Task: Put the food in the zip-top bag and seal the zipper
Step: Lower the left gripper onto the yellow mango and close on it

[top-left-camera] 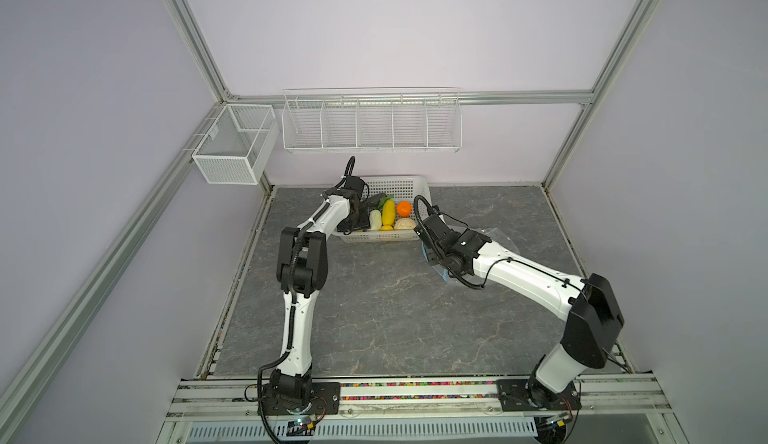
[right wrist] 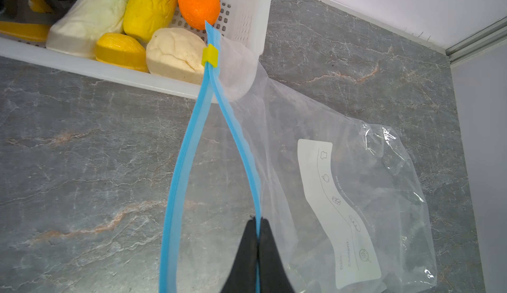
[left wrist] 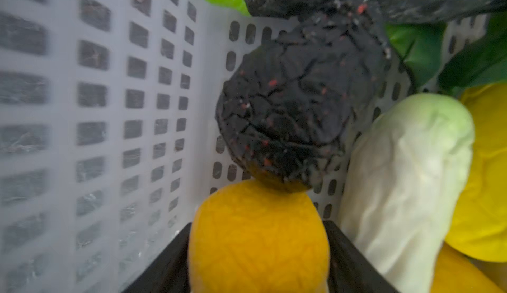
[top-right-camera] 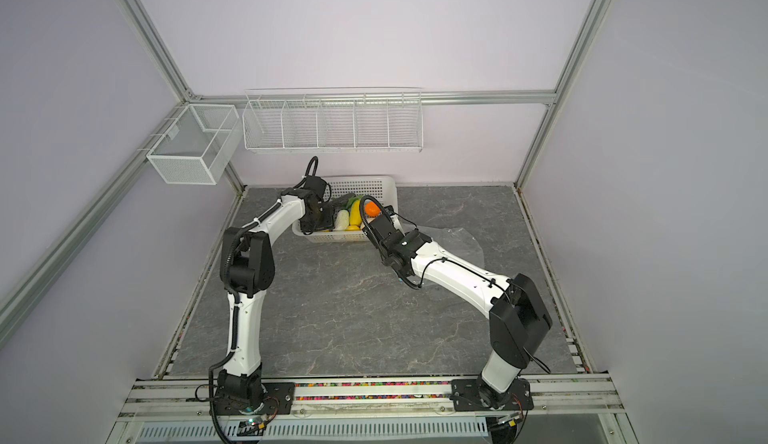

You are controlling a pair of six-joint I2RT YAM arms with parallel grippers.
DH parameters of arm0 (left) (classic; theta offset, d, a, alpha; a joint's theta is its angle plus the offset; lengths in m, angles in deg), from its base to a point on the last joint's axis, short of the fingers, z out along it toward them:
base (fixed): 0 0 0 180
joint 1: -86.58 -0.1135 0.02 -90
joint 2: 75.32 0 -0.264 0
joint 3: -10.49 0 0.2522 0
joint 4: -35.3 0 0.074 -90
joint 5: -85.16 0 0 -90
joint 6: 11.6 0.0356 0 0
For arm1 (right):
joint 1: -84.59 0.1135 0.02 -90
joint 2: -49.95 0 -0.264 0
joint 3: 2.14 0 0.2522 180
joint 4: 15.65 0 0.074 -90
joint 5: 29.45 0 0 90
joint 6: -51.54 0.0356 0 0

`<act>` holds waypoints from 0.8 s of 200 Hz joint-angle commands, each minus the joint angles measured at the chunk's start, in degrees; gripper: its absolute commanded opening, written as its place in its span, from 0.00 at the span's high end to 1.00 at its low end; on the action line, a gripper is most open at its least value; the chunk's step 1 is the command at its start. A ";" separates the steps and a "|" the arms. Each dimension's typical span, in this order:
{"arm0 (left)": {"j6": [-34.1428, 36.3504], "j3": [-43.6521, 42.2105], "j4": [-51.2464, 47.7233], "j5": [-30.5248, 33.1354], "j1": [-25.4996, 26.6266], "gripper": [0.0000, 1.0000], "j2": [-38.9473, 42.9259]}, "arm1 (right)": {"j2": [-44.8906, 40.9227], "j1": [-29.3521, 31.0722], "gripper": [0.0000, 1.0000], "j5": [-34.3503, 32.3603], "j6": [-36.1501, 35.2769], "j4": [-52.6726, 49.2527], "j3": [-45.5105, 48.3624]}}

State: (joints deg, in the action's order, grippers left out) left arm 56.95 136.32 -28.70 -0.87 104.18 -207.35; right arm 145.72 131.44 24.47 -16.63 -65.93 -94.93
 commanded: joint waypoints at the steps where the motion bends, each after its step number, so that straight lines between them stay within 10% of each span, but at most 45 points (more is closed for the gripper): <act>1: -0.43 0.08 -2.39 -0.93 -0.26 0.31 -0.41 | 0.74 -0.29 0.94 0.56 -0.19 0.52 0.28; 160: -2.11 -6.84 2.12 -2.60 -0.29 0.60 10.48 | -0.76 -0.96 0.94 3.45 -0.63 0.83 -0.49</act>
State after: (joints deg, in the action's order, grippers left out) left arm 55.83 130.38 -26.98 -2.36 104.18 -200.33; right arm 145.72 130.98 26.57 -16.66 -65.47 -94.95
